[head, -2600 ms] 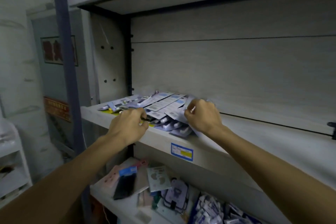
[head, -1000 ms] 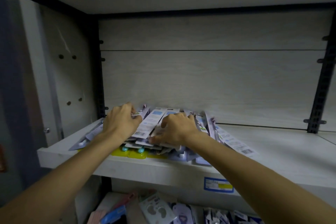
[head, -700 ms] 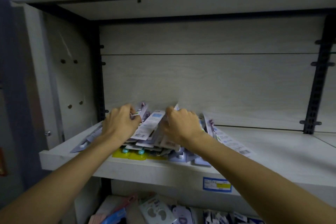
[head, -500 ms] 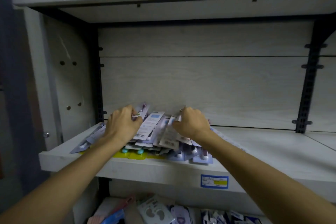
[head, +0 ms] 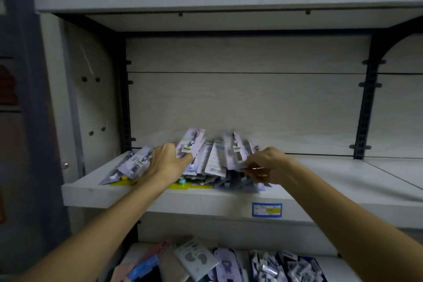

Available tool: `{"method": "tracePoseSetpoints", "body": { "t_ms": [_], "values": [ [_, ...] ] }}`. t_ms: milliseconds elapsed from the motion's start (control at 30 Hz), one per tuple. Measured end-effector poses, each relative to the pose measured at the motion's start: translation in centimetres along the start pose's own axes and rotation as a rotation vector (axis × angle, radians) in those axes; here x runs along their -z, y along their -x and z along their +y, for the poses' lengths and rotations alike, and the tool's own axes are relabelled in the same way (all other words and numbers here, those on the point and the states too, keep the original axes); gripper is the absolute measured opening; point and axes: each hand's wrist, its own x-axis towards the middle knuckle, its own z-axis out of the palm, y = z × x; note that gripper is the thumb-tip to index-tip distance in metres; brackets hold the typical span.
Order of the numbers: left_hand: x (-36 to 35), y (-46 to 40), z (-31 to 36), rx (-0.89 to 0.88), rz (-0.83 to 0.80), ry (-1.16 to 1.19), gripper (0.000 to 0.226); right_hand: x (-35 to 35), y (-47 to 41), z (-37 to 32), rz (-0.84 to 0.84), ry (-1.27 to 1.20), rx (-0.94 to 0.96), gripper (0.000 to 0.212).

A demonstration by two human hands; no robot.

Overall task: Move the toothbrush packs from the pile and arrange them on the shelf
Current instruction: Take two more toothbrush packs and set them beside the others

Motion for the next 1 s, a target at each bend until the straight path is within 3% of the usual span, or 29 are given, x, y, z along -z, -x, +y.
{"method": "tracePoseSetpoints", "body": {
  "t_ms": [33, 133, 200, 267, 367, 467, 700, 833, 1000],
  "values": [
    [-0.1, 0.4, -0.1, 0.004, -0.017, 0.033, 0.039, 0.1, 0.4, 0.3, 0.001, -0.002, 0.004, 0.034],
    [-0.9, 1.2, -0.7, 0.047, -0.108, 0.19, 0.027, 0.2, 2.1, 1.4, 0.003, -0.014, 0.015, 0.009],
    [-1.7, 1.7, -1.0, 0.094, -0.181, 0.385, 0.02, 0.4, 3.3, 2.4, 0.01, -0.016, 0.042, 0.01],
    [-2.4, 2.2, -0.9, 0.119, -0.228, 0.537, 0.034, 0.7, 4.3, 3.6, 0.028, -0.025, 0.068, 0.014],
    [-3.2, 3.2, 0.1, 0.109, -0.292, 0.666, 0.022, 1.6, 5.7, 4.8, 0.075, 0.006, 0.069, 0.013],
    [-3.5, 4.4, 1.9, 0.16, -0.337, 0.77, 0.026, 3.5, 7.2, 5.7, 0.096, 0.051, 0.066, 0.011],
    [-5.0, 7.6, 7.3, 0.126, -0.481, 0.892, 0.025, 9.5, 10.1, 8.6, 0.181, 0.021, 0.073, 0.014],
    [-7.0, 10.5, 11.7, 0.112, -0.558, 0.938, 0.042, 14.3, 12.4, 11.0, 0.226, 0.046, 0.058, 0.012],
    [-9.8, 15.4, 18.7, 0.051, -0.68, 0.94, 0.044, 22.4, 16.5, 13.8, 0.285, 0.084, 0.066, 0.011]
  ]
}}
